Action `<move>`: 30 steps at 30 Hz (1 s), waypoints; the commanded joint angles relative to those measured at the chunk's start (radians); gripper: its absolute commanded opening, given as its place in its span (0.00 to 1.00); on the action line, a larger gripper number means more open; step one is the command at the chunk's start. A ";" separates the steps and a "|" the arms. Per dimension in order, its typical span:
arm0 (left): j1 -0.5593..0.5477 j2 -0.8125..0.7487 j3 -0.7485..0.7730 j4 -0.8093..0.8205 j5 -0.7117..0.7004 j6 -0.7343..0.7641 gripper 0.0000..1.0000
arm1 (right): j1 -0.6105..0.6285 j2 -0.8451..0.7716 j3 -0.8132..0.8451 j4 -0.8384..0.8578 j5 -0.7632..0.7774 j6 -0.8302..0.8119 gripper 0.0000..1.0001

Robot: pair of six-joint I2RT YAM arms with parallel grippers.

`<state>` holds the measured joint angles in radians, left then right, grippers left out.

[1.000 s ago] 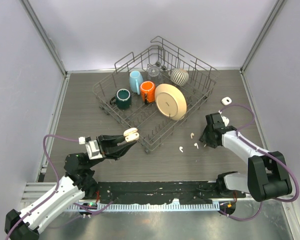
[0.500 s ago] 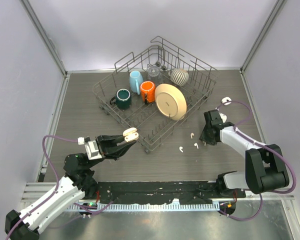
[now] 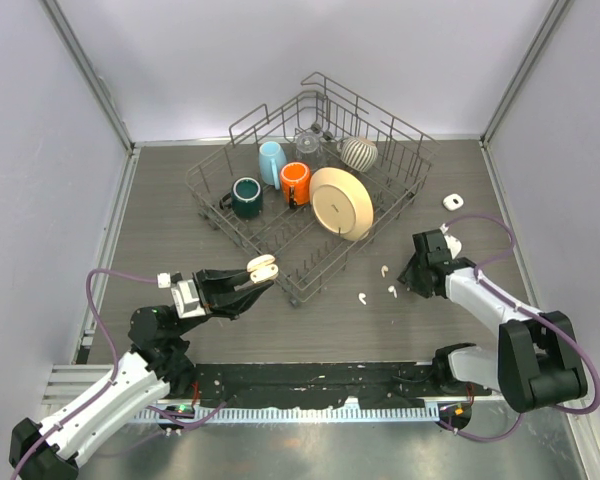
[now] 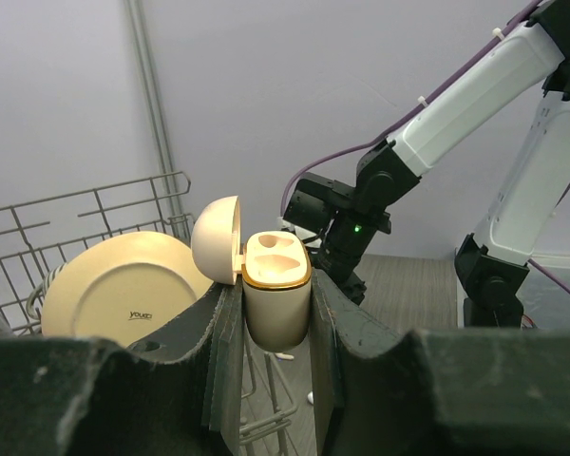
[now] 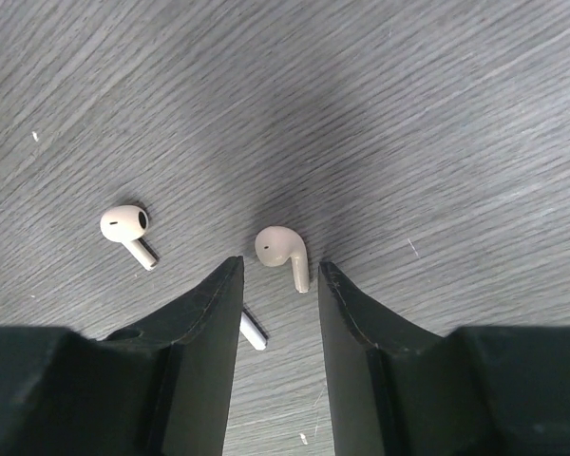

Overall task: Insert the wireless bluetooth earbuds into the charging case
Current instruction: Pick up the earbud from the center of the board.

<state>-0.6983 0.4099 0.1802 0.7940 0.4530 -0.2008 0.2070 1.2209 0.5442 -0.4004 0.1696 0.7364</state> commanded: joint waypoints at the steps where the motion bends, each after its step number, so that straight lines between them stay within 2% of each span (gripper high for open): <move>1: -0.003 0.001 0.015 0.040 -0.013 0.006 0.00 | 0.005 -0.015 -0.021 -0.025 -0.005 0.055 0.43; 18: -0.003 0.001 0.012 0.050 -0.016 0.001 0.00 | 0.028 0.058 0.014 0.020 -0.074 0.017 0.43; 30: -0.003 0.015 0.013 0.057 -0.008 0.001 0.00 | 0.035 0.045 0.077 -0.094 0.105 -0.051 0.43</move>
<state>-0.6983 0.4236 0.1802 0.7967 0.4530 -0.2012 0.2401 1.2575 0.5816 -0.4446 0.1905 0.7116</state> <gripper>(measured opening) 0.310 0.430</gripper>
